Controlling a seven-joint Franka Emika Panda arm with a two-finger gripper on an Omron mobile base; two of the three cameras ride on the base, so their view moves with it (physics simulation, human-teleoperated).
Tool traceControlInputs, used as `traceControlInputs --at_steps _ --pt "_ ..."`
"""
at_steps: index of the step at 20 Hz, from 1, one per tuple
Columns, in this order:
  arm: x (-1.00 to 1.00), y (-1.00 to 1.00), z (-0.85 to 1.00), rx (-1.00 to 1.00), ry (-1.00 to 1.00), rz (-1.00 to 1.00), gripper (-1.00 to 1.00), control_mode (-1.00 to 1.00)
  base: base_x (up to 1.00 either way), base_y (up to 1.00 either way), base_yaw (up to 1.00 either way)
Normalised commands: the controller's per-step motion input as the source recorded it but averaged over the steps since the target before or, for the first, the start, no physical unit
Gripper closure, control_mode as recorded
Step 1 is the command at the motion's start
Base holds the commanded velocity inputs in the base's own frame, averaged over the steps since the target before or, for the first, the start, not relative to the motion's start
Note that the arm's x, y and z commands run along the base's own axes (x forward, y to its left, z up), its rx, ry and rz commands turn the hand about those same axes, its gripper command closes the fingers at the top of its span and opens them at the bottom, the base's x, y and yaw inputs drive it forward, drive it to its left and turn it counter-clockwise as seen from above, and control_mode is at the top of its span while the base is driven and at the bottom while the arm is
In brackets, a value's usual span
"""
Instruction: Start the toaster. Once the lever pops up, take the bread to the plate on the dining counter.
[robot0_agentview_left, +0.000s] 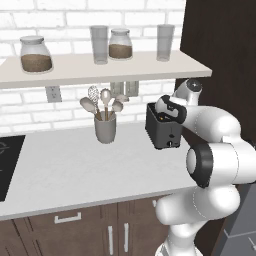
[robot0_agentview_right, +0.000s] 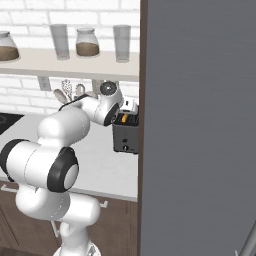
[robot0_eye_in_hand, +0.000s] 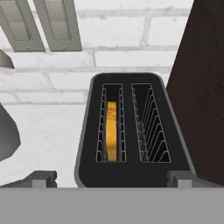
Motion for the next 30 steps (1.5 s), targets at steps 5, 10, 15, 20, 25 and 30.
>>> traceControlInputs --at_steps 5,10,15,20,25,30 --pt "0.0 0.0 0.0 0.0 0.0 0.0 -1.0 -1.0 0.0 0.0 0.0" --pt "0.0 0.0 0.0 0.0 0.0 0.0 -1.0 -1.0 0.0 0.0 0.0" --pt "0.0 0.0 0.0 0.0 0.0 0.0 -1.0 -1.0 0.0 0.0 0.0" --pt "0.0 0.0 0.0 0.0 0.0 0.0 -1.0 -1.0 0.0 0.0 0.0" --pt "0.0 0.0 0.0 0.0 0.0 0.0 -1.0 -1.0 0.0 0.0 0.0" --pt "0.0 0.0 0.0 0.0 0.0 0.0 -1.0 -1.0 0.0 0.0 0.0"
